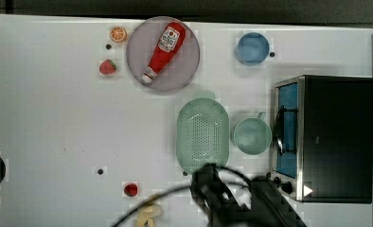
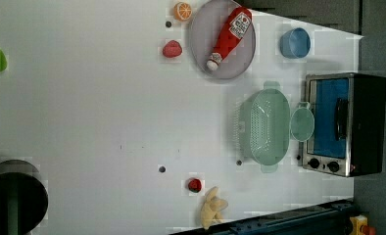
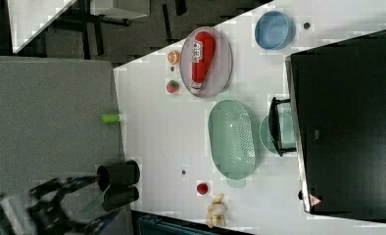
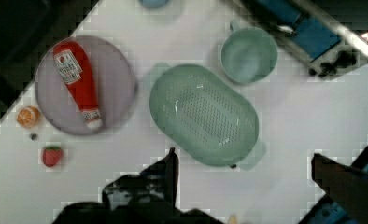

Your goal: Drag strainer right to left.

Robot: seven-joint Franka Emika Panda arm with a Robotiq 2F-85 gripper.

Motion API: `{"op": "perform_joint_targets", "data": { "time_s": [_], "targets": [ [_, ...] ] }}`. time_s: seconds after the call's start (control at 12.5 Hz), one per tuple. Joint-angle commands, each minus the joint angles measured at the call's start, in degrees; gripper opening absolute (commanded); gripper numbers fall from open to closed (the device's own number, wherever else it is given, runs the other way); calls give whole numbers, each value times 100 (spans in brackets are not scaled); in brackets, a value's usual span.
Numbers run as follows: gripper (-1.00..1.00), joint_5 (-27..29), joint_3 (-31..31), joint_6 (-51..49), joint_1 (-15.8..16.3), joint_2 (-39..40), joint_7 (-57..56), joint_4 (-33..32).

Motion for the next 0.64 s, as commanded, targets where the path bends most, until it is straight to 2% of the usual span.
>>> {"op": "perform_joint_targets", "data": {
  "time_s": [0.08, 0.4, 0.64],
  "targets": [
    [100, 9, -27, 923, -14, 1036, 400, -1191],
    [100, 9, -14, 2915, -13, 1846, 1908, -2069],
    [100, 9, -14, 3657, -13, 2758, 2675, -2098]
  ]
}}
